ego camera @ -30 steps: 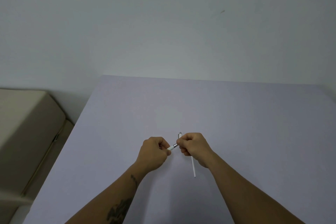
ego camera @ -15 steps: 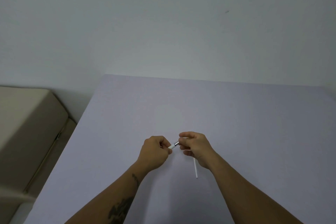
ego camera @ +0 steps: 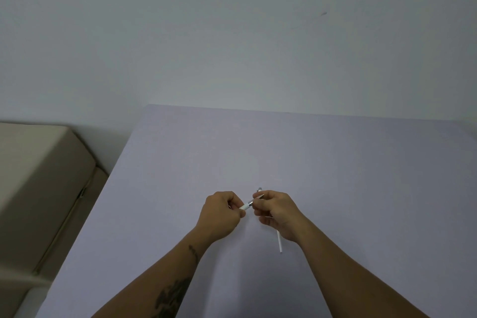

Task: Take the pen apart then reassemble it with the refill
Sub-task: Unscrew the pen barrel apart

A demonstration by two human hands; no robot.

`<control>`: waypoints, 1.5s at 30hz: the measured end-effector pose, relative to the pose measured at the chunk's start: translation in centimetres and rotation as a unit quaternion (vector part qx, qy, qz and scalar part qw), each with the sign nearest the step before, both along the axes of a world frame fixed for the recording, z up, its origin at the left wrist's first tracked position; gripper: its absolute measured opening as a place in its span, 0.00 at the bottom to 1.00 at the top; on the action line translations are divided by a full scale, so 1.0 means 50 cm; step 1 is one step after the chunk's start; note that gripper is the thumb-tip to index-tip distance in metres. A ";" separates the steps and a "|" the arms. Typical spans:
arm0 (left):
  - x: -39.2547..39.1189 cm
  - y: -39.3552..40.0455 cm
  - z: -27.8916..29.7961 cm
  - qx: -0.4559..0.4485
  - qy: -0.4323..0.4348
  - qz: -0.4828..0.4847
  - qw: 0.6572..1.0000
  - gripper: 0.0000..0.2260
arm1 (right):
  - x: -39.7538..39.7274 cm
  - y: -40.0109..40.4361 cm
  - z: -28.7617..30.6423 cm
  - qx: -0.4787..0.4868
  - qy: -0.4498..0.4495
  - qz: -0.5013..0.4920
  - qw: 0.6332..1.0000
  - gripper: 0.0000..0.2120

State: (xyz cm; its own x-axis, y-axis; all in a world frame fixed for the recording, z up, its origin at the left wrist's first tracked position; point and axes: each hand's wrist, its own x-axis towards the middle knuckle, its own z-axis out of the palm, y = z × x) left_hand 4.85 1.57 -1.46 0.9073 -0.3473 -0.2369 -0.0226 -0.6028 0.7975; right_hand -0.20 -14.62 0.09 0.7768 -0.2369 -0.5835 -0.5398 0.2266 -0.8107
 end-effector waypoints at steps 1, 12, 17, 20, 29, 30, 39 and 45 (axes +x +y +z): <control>0.001 0.000 0.000 0.000 0.001 0.000 1.000 0.05 | 0.000 0.002 -0.001 -0.006 0.001 -0.001 1.000 0.05; 0.002 -0.003 0.002 -0.002 0.003 -0.004 1.000 0.04 | -0.001 -0.004 0.007 0.113 0.012 -0.026 0.993 0.14; 0.001 -0.002 0.005 0.002 0.005 -0.004 1.000 0.05 | -0.001 -0.008 0.005 0.126 0.017 -0.025 0.992 0.12; 0.001 -0.004 0.007 0.003 0.005 -0.006 1.000 0.06 | 0.001 -0.006 0.001 0.116 0.021 -0.029 0.993 0.10; -0.001 -0.005 0.008 0.010 -0.001 -0.013 1.000 0.09 | 0.001 -0.003 0.003 0.073 0.020 -0.028 0.997 0.13; -0.001 -0.005 0.009 0.009 -0.001 -0.013 1.000 0.09 | 0.001 -0.002 0.003 0.077 0.023 -0.028 0.996 0.13; 0.000 -0.005 0.014 0.013 0.000 -0.016 1.000 0.08 | 0.001 0.006 0.001 0.016 0.038 -0.022 0.999 0.06; -0.005 -0.003 0.013 0.015 0.001 -0.016 1.000 0.08 | -0.002 0.003 0.008 0.037 0.030 -0.009 0.999 0.09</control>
State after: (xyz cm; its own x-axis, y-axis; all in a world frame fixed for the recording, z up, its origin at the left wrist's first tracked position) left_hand 4.60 1.42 -0.80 0.8956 -0.3681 -0.2497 -0.0403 -0.6262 0.7786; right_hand -0.29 -14.45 0.49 0.7360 -0.2054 -0.6450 -0.5820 0.2947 -0.7579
